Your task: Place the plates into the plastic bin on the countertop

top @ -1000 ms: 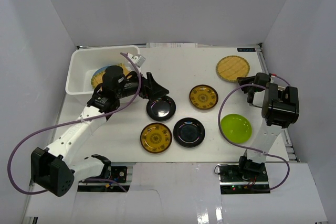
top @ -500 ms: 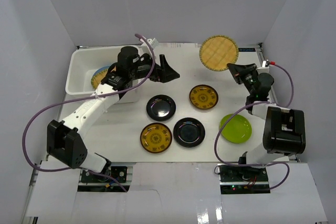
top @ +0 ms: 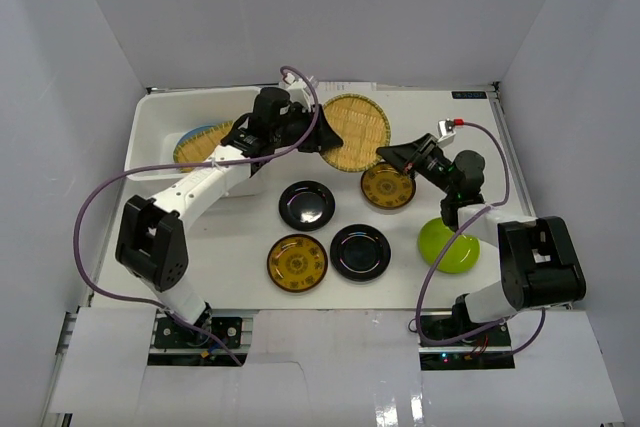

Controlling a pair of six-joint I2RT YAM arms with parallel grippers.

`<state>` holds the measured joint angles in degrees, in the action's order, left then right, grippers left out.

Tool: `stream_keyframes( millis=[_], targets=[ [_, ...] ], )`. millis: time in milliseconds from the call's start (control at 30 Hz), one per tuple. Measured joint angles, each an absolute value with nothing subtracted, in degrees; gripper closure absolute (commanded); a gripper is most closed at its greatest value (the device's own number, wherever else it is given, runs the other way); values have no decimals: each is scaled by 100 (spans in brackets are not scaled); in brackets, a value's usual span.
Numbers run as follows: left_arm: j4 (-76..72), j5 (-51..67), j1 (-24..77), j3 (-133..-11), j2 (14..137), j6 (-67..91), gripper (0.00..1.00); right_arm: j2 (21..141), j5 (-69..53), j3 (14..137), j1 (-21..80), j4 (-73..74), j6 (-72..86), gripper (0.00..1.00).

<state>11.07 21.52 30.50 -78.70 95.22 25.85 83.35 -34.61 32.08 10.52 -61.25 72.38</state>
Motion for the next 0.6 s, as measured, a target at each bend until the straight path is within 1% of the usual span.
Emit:
stream_keyframes(
  millis=[33,67,133,167,200,233,267,300,367,433,500,600],
  targets=[
    [1059,2193,3052,-7872,9474,2668,85,8333,-3459,3166,1052,-6097,7242,92],
    [941,2346,3065,-7878,9395,2783,91,8340,-3389,3116,1046,-5972,7181,92],
    [987,2213,3166,-7885,9203,2727,100,8355,-3420,3079,1063,-6047,7295,69],
    [985,2187,3168,-7885,9144,2694,100,8337,-3424,3081,1083,-6132,7317,57],
    [1007,2143,3164,-7885,9105,2646,100,8318,-3422,3081,1107,-6163,7325,47],
    [1059,2010,3157,-7885,9078,2569,100,8307,-3472,3081,1133,-6202,7336,32],
    [1111,1870,3133,-7885,9067,2541,100,8296,-3476,3081,1144,-6215,7349,27],
    [1177,1774,3098,-7885,9067,2506,100,8285,-3498,3083,1164,-6233,7319,19],
    [1358,1573,2915,-7885,9061,2504,100,8215,-3544,3083,1177,-6184,7244,13],
    [1485,1557,2543,-7846,9000,2606,100,8058,-3579,3083,1188,-6049,7102,12],
    [1492,1645,1909,-7631,8790,2860,100,7813,-3592,3083,1188,-5808,6862,12],
    [1481,1715,473,-7078,8204,3317,100,7446,-3577,3083,1197,-5347,6388,13]
  ],
)
